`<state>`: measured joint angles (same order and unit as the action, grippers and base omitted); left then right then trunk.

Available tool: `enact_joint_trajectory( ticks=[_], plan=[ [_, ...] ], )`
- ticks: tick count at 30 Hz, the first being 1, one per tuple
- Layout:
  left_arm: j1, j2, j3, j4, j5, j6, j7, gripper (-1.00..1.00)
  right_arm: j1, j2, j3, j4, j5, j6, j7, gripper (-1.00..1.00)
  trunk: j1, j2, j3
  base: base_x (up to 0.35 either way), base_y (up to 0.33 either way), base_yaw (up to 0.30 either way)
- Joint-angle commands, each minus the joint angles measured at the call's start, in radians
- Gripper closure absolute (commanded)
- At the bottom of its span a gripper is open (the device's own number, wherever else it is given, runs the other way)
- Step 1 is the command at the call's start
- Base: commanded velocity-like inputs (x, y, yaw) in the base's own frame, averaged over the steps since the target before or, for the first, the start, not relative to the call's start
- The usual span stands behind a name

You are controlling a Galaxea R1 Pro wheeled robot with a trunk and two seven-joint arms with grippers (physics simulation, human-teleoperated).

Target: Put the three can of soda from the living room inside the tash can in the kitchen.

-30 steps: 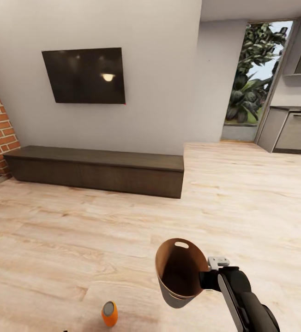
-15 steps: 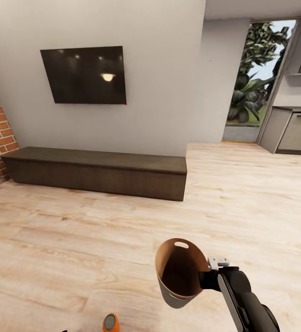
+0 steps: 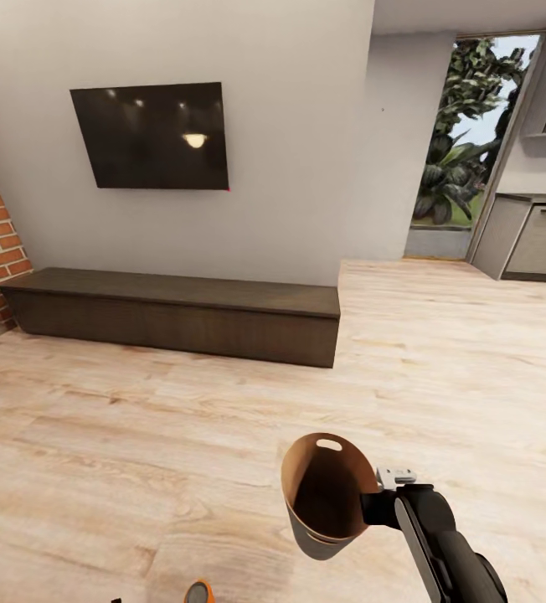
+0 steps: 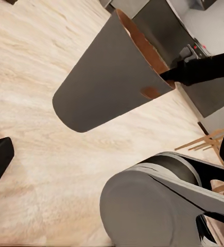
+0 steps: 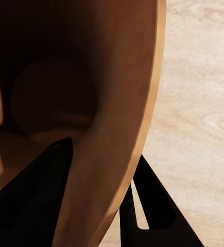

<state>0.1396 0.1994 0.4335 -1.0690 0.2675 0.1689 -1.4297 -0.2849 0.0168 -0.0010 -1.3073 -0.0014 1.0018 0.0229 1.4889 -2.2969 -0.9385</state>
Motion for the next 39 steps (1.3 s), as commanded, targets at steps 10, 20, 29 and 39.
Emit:
enact_joint_trajectory(
  ticks=[10, 20, 29, 39],
  plan=[
    [-0.001, -0.044, -0.095, -0.099, -0.002, 0.010, 0.740, -1.00, 0.000, 0.000, 0.003, -0.003, -0.016, 0.000, 0.000, 1.00, 0.000, 0.000, 0.000, 0.001, 0.000, 0.000],
    [-0.150, -0.191, -0.387, -0.049, -0.025, 0.003, 1.409, -1.00, -0.001, 0.000, 0.036, -0.003, -0.016, 0.000, -0.001, 1.00, 0.000, 0.000, 0.000, 0.000, 0.000, 0.000],
    [-0.365, -0.310, -0.418, 0.216, -0.226, 0.006, 1.508, -1.00, -0.002, 0.000, 0.043, -0.003, -0.016, 0.000, -0.001, 1.00, 0.000, 0.000, 0.000, 0.000, 0.000, 0.000],
    [-0.467, -0.371, -0.421, 0.391, -0.397, 0.001, 1.525, -1.00, -0.002, 0.000, 0.045, -0.003, -0.016, 0.000, -0.001, 1.00, 0.000, 0.000, 0.000, 0.000, 0.000, 0.000]
  ],
)
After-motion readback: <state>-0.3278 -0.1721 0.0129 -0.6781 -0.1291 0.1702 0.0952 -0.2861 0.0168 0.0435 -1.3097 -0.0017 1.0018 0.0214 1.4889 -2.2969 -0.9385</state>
